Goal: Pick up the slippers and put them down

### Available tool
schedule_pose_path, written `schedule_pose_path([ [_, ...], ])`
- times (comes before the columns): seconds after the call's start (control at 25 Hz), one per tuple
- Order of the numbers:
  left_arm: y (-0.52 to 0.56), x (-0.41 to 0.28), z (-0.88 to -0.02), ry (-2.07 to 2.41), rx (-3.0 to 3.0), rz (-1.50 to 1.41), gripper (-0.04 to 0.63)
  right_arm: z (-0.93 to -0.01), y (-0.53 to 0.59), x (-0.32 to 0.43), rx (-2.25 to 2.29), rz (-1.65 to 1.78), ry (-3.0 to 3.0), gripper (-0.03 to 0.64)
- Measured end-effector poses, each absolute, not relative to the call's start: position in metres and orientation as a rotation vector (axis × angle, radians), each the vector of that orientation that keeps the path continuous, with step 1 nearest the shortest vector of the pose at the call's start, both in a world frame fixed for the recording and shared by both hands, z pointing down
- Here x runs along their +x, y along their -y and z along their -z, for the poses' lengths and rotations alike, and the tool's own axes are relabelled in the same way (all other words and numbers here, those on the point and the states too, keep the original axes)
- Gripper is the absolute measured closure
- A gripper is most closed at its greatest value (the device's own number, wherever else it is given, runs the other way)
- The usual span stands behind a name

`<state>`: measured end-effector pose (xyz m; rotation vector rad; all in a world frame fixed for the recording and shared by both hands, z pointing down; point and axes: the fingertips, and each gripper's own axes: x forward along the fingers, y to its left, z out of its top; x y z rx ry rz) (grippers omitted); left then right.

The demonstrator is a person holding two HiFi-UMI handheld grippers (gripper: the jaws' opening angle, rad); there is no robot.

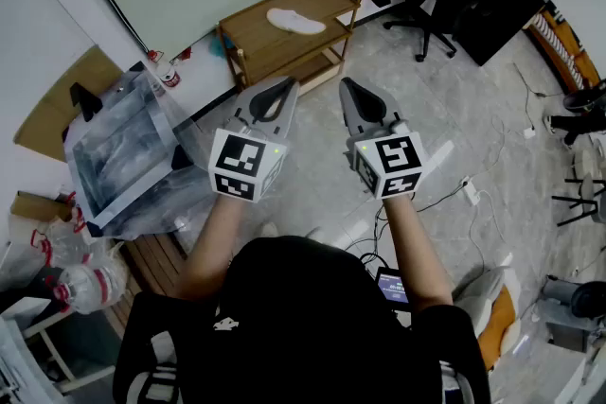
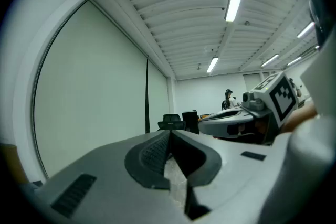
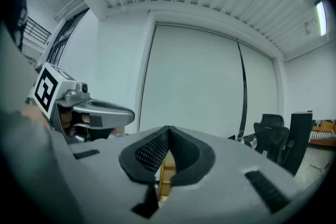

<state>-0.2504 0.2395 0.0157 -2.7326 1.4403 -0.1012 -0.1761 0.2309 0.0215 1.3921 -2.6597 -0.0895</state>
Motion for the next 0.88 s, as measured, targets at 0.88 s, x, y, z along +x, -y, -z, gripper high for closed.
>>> schedule_pose_path([
  [0.88,-0.248,-0.209,-0.045,-1.546,-2.752,0.124,0.588,-0.054,-0.236,-0.122,1.306,0.022,2.691,0.634],
])
